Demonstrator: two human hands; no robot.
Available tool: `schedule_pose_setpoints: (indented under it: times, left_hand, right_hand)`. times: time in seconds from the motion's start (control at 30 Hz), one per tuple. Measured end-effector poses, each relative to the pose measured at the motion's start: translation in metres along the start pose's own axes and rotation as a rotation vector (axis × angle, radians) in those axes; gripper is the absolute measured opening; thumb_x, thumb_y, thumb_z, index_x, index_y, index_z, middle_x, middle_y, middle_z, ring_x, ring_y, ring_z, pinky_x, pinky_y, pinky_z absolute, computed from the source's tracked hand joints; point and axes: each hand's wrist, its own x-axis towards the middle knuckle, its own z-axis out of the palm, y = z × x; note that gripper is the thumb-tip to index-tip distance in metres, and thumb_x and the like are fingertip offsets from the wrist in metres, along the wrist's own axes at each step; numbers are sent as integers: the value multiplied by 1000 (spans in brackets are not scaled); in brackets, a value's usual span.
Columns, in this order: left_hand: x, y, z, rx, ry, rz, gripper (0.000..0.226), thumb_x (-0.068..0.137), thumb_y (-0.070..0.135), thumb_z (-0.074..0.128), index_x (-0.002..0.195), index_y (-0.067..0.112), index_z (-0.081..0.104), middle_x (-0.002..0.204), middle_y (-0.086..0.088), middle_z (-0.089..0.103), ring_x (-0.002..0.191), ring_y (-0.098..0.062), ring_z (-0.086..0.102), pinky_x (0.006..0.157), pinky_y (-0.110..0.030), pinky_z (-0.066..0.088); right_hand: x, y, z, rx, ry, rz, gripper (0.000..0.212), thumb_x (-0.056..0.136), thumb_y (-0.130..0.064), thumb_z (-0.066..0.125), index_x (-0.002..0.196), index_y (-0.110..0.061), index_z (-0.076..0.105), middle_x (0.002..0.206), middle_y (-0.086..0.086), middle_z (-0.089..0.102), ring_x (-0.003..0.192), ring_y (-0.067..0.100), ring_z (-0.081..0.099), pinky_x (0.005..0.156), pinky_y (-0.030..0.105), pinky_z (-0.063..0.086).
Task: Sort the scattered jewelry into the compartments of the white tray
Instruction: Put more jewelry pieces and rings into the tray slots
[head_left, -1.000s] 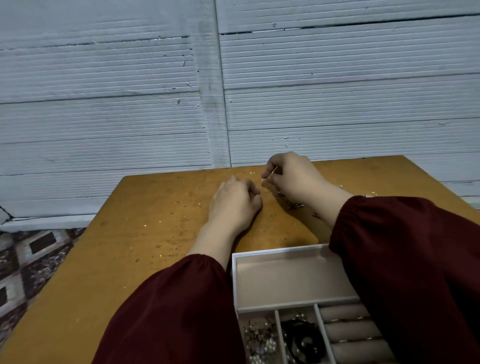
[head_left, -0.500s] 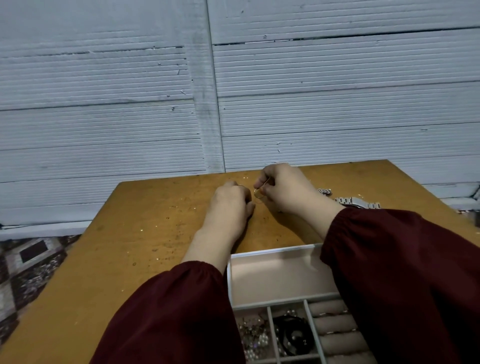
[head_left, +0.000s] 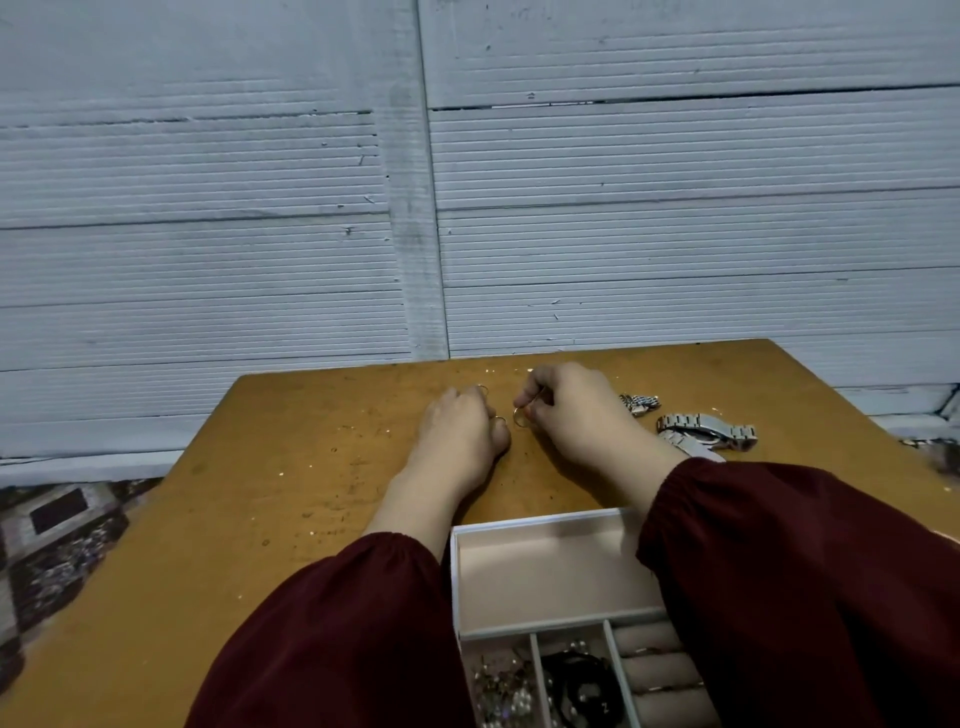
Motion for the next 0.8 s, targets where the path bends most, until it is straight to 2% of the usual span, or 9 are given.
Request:
schedule_pose_setpoints:
  times: [0.1, 0.17, 0.3, 0.33, 0.47, 0.53, 0.63, 0.73, 0.8]
  left_hand:
    - [2, 0, 1, 21, -2, -16, 28, 87, 29, 57, 107, 10, 57, 115, -13, 57, 112, -33, 50, 93, -37, 40]
    - [3, 1, 1, 23, 0, -40, 27, 84, 30, 59, 102, 11, 60, 111, -12, 59, 109, -33, 51, 90, -37, 42]
    - [5, 5, 2, 35, -8, -60, 18, 76, 32, 60, 79, 15, 64, 96, -12, 65, 99, -33, 57, 81, -35, 46]
    - [5, 5, 2, 30, -2, -65, 18, 76, 32, 60, 80, 15, 64, 97, -12, 65, 100, -33, 57, 81, -36, 46]
    - [5, 3, 4, 59, 37, -75, 35, 80, 31, 60, 107, 10, 57, 113, -14, 56, 111, -33, 49, 91, -38, 40]
    - [6, 4, 5, 74, 35, -67, 32, 79, 31, 60, 101, 8, 59, 109, -15, 58, 108, -34, 51, 88, -37, 41]
    - [6, 6, -1, 45, 3, -54, 21, 76, 31, 62, 76, 10, 60, 90, -13, 65, 93, -33, 58, 74, -35, 43]
    - [2, 7, -8, -39, -13, -43, 17, 76, 28, 67, 79, 13, 60, 83, -4, 63, 86, -26, 57, 70, -32, 42]
    - [0, 3, -10, -106, 11, 1, 14, 76, 24, 67, 81, 18, 56, 83, 2, 60, 85, -23, 56, 70, -30, 41]
  right_hand:
    - [0, 1, 2, 15, -20, 10, 20, 87, -5, 57, 78, -22, 63, 93, 2, 69, 90, 19, 59, 71, 21, 36]
    - [1, 2, 1, 37, -19, 24, 25, 87, -4, 56, 73, -25, 59, 96, 2, 71, 93, 19, 61, 71, 19, 36]
    - [0, 1, 1, 16, -7, 26, 19, 88, -4, 55, 90, -15, 69, 86, -2, 64, 93, 18, 60, 66, 17, 32]
    - [-1, 0, 1, 10, 0, 21, 18, 88, -5, 55, 91, -15, 70, 85, -3, 63, 93, 18, 60, 65, 16, 30]
    - [-3, 1, 3, -3, 24, 9, 16, 88, -5, 56, 94, -12, 70, 80, -5, 56, 94, 20, 59, 61, 15, 26]
    - [-3, 0, 4, -4, 41, 1, 17, 88, -5, 56, 95, -12, 70, 86, -1, 62, 95, 20, 59, 60, 15, 25]
    - [-3, -1, 6, 11, 74, -33, 18, 89, -6, 55, 96, -14, 70, 94, 0, 68, 93, 17, 59, 63, 16, 28]
    - [-1, -1, 7, 59, 121, -57, 18, 90, -8, 56, 95, -17, 70, 98, 0, 71, 94, 16, 62, 71, 18, 36]
    - [-1, 0, 8, 72, 140, -71, 17, 90, -9, 56, 95, -17, 70, 95, 0, 71, 91, 15, 62, 70, 17, 35]
